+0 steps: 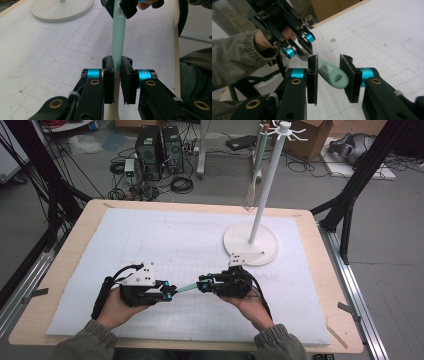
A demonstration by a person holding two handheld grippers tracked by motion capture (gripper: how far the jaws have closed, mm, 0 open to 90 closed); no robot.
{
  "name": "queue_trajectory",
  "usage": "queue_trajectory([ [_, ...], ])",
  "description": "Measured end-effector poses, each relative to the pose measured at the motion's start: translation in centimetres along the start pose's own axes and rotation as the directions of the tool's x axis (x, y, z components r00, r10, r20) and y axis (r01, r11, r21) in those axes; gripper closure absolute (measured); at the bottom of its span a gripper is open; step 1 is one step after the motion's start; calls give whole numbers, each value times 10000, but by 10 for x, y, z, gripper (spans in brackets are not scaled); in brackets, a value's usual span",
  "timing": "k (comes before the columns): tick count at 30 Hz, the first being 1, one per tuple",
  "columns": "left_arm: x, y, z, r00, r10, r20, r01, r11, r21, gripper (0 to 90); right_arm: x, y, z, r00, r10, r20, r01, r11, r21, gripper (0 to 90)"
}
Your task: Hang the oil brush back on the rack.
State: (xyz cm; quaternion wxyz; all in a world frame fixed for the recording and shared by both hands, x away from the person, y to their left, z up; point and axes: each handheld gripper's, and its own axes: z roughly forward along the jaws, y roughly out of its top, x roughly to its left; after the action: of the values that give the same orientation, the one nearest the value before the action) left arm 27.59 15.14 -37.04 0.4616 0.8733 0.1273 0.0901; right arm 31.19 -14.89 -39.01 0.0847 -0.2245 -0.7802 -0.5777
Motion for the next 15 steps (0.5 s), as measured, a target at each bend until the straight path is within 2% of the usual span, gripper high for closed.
queue_trajectory([
  [2, 0, -1, 1, 10000, 67, -36, -67, 10000, 63, 814, 0, 0, -1, 9996, 113, -271, -114, 9999, -54, 754],
  [3, -1, -1, 2, 9999, 93, -102, -92, 9999, 100, 817, 0, 0, -1, 9980, 233, -582, -240, 9997, -101, 813],
  [4, 0, -2, 4, 10000, 46, 0, -46, 9998, 175, 828, 0, 1, -1, 9964, 292, -802, -294, 9996, -15, 833],
  [6, 2, -4, 5, 9994, -25, 346, 21, 9999, 117, 829, 6, 3, -1, 9976, 53, -693, -49, 10000, 67, 840],
  [8, 1, -4, 5, 9997, -14, 247, 13, 10000, 44, 826, 10, 7, -1, 9981, -267, -549, 274, 9996, 118, 840],
  [9, 1, -3, 4, 9993, -66, 374, 67, 10000, -5, 821, 12, 9, -2, 9985, -283, -474, 288, 9995, 106, 840],
  [12, 1, 0, 3, 9989, -100, 459, 99, 9999, 36, 732, 17, 16, -4, 9970, -504, -580, 504, 9987, -7, 840],
  [15, 1, 3, 3, 9987, -80, 512, 79, 10000, 32, 702, 24, 24, -6, 9944, -912, -537, 913, 9958, 2, 840],
])
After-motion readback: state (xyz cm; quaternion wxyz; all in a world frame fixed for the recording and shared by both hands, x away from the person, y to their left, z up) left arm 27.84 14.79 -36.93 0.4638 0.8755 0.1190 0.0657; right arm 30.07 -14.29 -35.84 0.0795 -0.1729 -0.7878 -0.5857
